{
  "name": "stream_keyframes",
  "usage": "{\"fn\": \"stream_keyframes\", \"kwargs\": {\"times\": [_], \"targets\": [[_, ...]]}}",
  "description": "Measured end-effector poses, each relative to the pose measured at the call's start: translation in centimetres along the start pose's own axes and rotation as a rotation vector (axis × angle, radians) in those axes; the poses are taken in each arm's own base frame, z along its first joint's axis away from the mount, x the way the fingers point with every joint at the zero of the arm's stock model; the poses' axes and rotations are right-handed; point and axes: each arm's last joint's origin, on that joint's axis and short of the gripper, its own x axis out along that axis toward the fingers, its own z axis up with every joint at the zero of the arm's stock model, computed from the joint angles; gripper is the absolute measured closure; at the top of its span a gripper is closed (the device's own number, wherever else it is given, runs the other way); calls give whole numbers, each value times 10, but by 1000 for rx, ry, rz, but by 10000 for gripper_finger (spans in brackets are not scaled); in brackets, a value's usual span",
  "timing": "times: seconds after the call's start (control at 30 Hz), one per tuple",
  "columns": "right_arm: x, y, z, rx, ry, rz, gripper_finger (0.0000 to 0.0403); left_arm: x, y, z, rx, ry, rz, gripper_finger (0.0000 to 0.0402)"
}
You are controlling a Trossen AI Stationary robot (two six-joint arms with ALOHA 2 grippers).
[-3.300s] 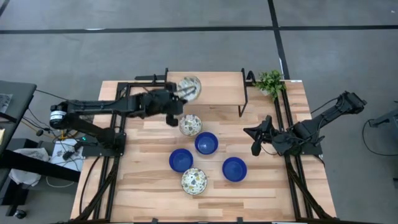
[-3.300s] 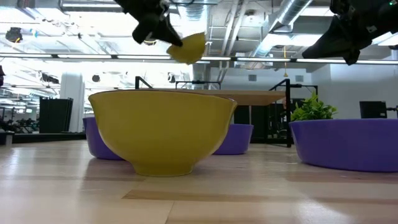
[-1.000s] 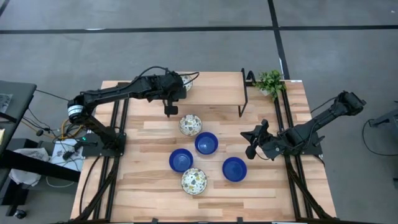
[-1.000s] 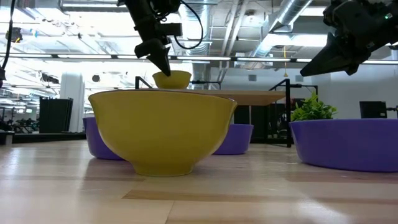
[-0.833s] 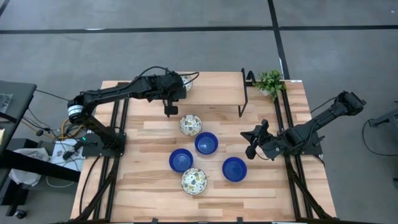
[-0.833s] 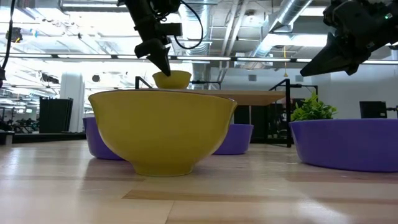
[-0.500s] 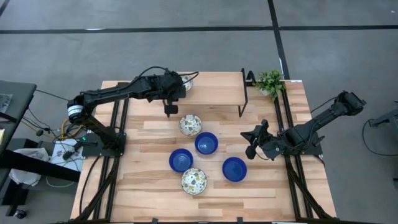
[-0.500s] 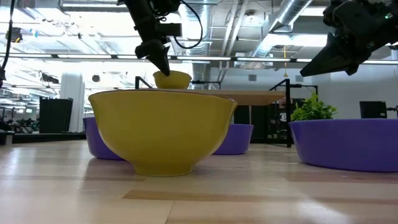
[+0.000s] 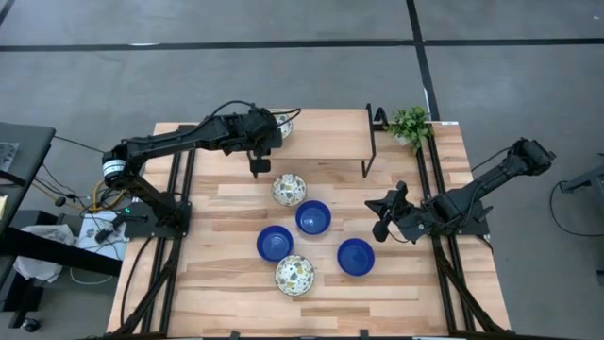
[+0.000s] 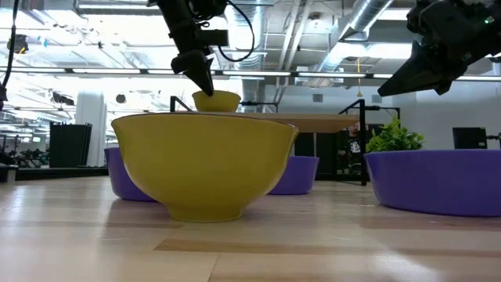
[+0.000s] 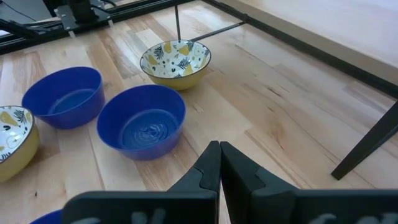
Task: Pick & Place Mini bowls
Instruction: Stack the white pattern bowl on the top of the white pattern bowl on the shelf
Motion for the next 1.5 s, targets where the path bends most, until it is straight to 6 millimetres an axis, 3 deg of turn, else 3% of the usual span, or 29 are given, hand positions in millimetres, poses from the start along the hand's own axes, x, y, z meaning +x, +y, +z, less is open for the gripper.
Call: {"fn": "stream_keyframes", "kwargs": {"times": [0.7, 0.87, 1.2, 1.5], "targets": [[0, 0, 0, 0, -1, -1, 403, -3, 0, 0, -3, 17, 45, 252], [0, 0, 0, 0, -2, -3, 403, -20, 0, 1, 6, 3, 112, 252], [0, 0, 0, 0, -4, -5, 403, -74, -9, 1, -20, -180, 114, 252], [0, 0, 1, 5, -8, -2, 403, -94, -22, 5, -48, -266, 68, 252]]}}
